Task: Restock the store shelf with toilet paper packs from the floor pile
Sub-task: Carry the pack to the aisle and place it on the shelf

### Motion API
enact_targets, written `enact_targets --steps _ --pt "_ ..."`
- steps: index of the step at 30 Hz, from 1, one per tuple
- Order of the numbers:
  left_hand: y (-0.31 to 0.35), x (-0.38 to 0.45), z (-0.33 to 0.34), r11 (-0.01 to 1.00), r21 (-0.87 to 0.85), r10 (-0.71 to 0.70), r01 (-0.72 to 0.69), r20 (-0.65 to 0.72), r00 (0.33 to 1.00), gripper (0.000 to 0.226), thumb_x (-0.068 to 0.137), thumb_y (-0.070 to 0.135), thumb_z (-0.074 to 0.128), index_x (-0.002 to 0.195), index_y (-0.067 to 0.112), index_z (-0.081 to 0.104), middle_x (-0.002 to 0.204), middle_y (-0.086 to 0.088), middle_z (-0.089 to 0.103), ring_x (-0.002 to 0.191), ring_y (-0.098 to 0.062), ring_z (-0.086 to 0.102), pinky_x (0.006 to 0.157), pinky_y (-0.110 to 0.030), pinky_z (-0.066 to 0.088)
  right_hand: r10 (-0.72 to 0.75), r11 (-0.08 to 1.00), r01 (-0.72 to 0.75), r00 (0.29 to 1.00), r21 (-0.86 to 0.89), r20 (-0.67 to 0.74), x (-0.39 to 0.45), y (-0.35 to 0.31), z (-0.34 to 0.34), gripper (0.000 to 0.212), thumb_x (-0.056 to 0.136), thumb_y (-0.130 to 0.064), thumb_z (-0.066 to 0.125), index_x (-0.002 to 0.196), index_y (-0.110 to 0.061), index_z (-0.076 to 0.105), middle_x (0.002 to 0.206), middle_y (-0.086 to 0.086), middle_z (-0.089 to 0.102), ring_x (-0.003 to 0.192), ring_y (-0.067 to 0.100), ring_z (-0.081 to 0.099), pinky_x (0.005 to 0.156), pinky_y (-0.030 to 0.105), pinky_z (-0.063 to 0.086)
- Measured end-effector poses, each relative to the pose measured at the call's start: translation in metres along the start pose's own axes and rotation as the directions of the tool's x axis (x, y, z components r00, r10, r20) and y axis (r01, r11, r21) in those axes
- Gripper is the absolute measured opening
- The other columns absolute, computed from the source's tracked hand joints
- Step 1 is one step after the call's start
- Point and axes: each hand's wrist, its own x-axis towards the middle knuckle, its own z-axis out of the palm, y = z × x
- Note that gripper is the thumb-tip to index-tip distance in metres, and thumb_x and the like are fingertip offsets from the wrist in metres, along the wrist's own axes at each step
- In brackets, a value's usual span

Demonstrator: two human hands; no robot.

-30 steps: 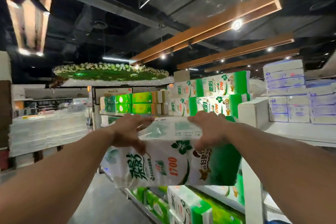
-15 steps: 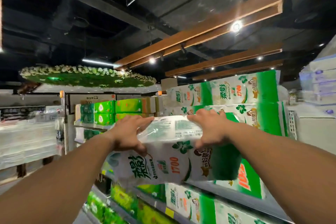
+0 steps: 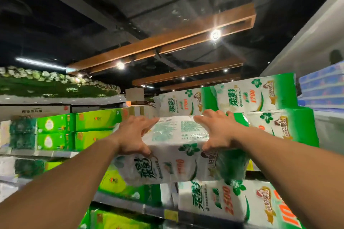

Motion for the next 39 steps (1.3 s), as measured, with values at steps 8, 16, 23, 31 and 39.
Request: enact_targets --steps 8,16,23,31,39 --pt "-0.078 0.095 0.056 0.986 0.157 0.106 -0.053 -0.351 0.930 0.129 0.057 0.080 0.069 0.160 0.040 0.002 0.153 -0.001 0.029 0.135 -0.026 0.027 0.116 -0.050 0.020 0.033 0.951 -0.117 0.959 -0.288 -0.282 0.091 -0.009 0.023 0.117 0.071 -0.076 0.070 0.157 -0.038 0.001 0.166 0.007 0.008 0.150 0.036 0.014 0.120 0.068 0.004" --pt "-0.115 0.215 0.064 0.988 0.142 0.120 -0.057 -0.492 0.862 0.123 0.065 0.066 0.079 0.159 0.039 0.003 0.156 -0.003 0.025 0.141 -0.030 0.022 0.119 -0.060 0.015 0.040 0.914 -0.205 0.905 -0.351 -0.423 0.198 0.027 0.017 0.116 0.067 -0.073 0.073 0.155 -0.037 0.007 0.155 0.007 0.017 0.142 0.036 0.022 0.119 0.068 0.008" --pt "-0.152 0.303 0.094 0.983 0.133 0.175 -0.126 -0.475 0.862 0.123 0.065 0.066 0.080 0.158 0.041 0.003 0.155 0.000 0.028 0.139 -0.028 0.024 0.119 -0.059 0.019 0.115 0.901 -0.260 0.916 -0.348 -0.384 0.273 0.053 0.044 0.117 0.069 -0.073 0.073 0.158 -0.037 0.006 0.157 0.005 0.016 0.144 0.034 0.022 0.120 0.067 0.007" --pt "-0.180 0.381 0.101 0.951 -0.186 0.171 -0.247 -0.349 0.922 0.120 0.057 0.047 0.091 0.152 0.044 0.018 0.150 0.000 0.042 0.137 -0.028 0.031 0.118 -0.057 0.021 0.240 0.909 -0.310 0.935 -0.279 -0.260 0.347 0.073 0.032 0.119 0.064 -0.067 0.081 0.160 -0.040 0.016 0.158 0.002 0.023 0.142 0.031 0.027 0.120 0.062 0.010" --pt "-0.183 0.449 0.081 0.983 -0.092 0.145 -0.158 -0.134 0.980 0.102 0.070 0.056 0.081 0.156 0.045 0.028 0.151 -0.002 0.029 0.137 -0.031 0.027 0.113 -0.056 0.031 0.412 0.865 -0.456 0.884 -0.211 -0.219 0.398 0.097 0.023 0.086 0.070 -0.062 0.072 0.148 -0.048 0.041 0.132 0.003 0.042 0.127 0.030 0.035 0.106 0.053 0.033"
